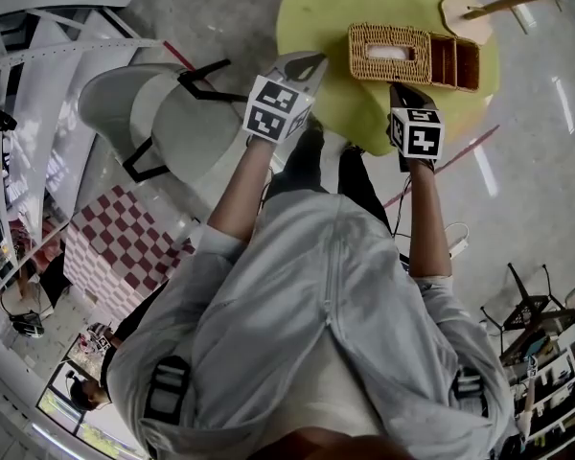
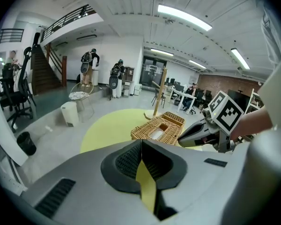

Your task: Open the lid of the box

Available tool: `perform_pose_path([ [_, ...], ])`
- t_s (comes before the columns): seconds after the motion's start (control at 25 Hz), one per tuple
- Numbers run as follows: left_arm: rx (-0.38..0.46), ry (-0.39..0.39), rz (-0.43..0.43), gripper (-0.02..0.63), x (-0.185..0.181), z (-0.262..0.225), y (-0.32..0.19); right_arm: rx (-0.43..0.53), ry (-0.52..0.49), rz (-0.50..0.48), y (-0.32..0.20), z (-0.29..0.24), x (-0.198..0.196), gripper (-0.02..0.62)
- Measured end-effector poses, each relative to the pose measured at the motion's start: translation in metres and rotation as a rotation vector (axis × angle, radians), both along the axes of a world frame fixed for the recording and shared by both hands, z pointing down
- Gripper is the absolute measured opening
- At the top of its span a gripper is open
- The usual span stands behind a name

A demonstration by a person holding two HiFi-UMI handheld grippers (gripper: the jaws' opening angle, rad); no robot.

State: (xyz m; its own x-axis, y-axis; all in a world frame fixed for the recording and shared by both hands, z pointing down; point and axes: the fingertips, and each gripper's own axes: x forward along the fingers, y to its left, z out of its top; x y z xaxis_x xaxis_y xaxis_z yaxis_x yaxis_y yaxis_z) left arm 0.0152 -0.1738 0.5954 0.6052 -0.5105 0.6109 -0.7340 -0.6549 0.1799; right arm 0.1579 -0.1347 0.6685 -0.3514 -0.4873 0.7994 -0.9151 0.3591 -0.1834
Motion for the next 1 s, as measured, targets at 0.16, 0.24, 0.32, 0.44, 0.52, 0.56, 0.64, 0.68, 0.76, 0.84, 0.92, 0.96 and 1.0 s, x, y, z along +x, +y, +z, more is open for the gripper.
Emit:
perform_pose_path([
  [0.16,0.029,0.010,0.003,0.029,0.004,-0.015,-0.009,0.023,0.003,-0.008,-0.003,-0.015,0.001,0.043],
  [0.24,0.041,0.015,0.003,0.030,0.004,-0.022,-0.012,0.039,0.002,-0.008,-0.004,-0.026,0.000,0.043],
  [0.32,0.054,0.021,0.001,0.029,0.004,-0.030,-0.016,0.058,0.000,-0.008,-0.006,-0.038,0.000,0.043],
  [0.44,0.076,0.031,-0.004,0.029,0.004,-0.043,-0.026,0.091,0.004,-0.013,-0.016,-0.056,0.001,0.041],
  [0.52,0.088,0.039,-0.006,0.031,0.004,-0.050,-0.032,0.114,0.008,-0.016,-0.023,-0.067,0.001,0.043],
  [0.56,0.094,0.043,-0.006,0.030,0.005,-0.053,-0.035,0.124,0.008,-0.016,-0.027,-0.073,0.000,0.043],
  [0.64,0.105,0.051,-0.002,0.030,0.005,-0.059,-0.041,0.143,0.004,-0.014,-0.035,-0.083,0.000,0.043],
  [0.68,0.110,0.055,0.001,0.030,0.006,-0.061,-0.044,0.153,0.003,-0.014,-0.040,-0.088,0.000,0.043],
  [0.76,0.117,0.061,0.007,0.031,0.006,-0.065,-0.052,0.173,0.004,-0.014,-0.051,-0.097,-0.001,0.043],
  [0.84,0.123,0.070,0.012,0.030,0.006,-0.069,-0.060,0.191,0.010,-0.013,-0.063,-0.107,-0.002,0.041],
  [0.92,0.126,0.080,0.017,0.031,0.006,-0.072,-0.070,0.206,0.019,-0.012,-0.075,-0.115,-0.003,0.043],
  [0.96,0.128,0.084,0.019,0.029,0.005,-0.074,-0.076,0.212,0.023,-0.011,-0.082,-0.118,-0.004,0.043],
  [1.0,0.130,0.088,0.022,0.031,0.005,-0.075,-0.082,0.218,0.026,-0.011,-0.089,-0.121,-0.005,0.042],
])
